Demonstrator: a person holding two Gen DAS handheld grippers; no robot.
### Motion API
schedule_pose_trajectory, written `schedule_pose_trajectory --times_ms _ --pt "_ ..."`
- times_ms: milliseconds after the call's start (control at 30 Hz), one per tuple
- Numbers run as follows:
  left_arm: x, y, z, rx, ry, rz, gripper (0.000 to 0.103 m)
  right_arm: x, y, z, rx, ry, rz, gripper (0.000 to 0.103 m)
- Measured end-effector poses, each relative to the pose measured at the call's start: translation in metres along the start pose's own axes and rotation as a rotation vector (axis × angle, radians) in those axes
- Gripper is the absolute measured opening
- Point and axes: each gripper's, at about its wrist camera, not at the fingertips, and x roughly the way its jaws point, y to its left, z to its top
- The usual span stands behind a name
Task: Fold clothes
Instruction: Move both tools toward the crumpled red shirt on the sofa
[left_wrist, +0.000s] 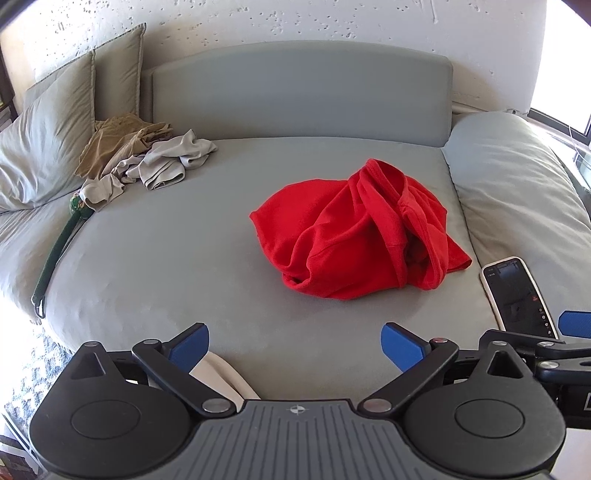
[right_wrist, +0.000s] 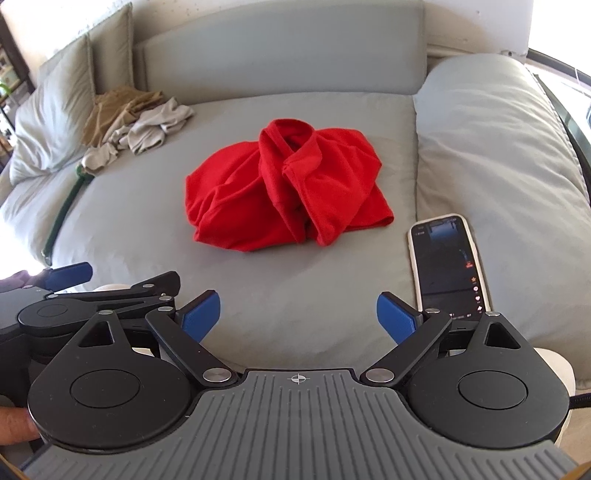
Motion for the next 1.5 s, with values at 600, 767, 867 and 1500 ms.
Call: schedule_pose_trajectory --times_ms 600,767,867,1500 --pt "0.008 0.007 -0.003 -0.032 0.027 -0.004 0.099 0.006 0.002 0.004 -0.01 0.014 -0.016 0.093" --pt "0.009 0.01 -0.003 -0.039 0.03 -0.002 0.099 0.008 0.005 0.005 -0.014 0.019 -0.01 0.093" --pt "0.01 0.011 -0.003 -0.044 0.031 -0.001 0.099 0.009 0.007 0.006 -0.018 0.02 -0.011 0.093" --pt "0.01 0.012 -0.004 -0.044 0.032 0.005 0.099 0.011 0.007 0.007 -0.014 0.027 -0.007 0.093"
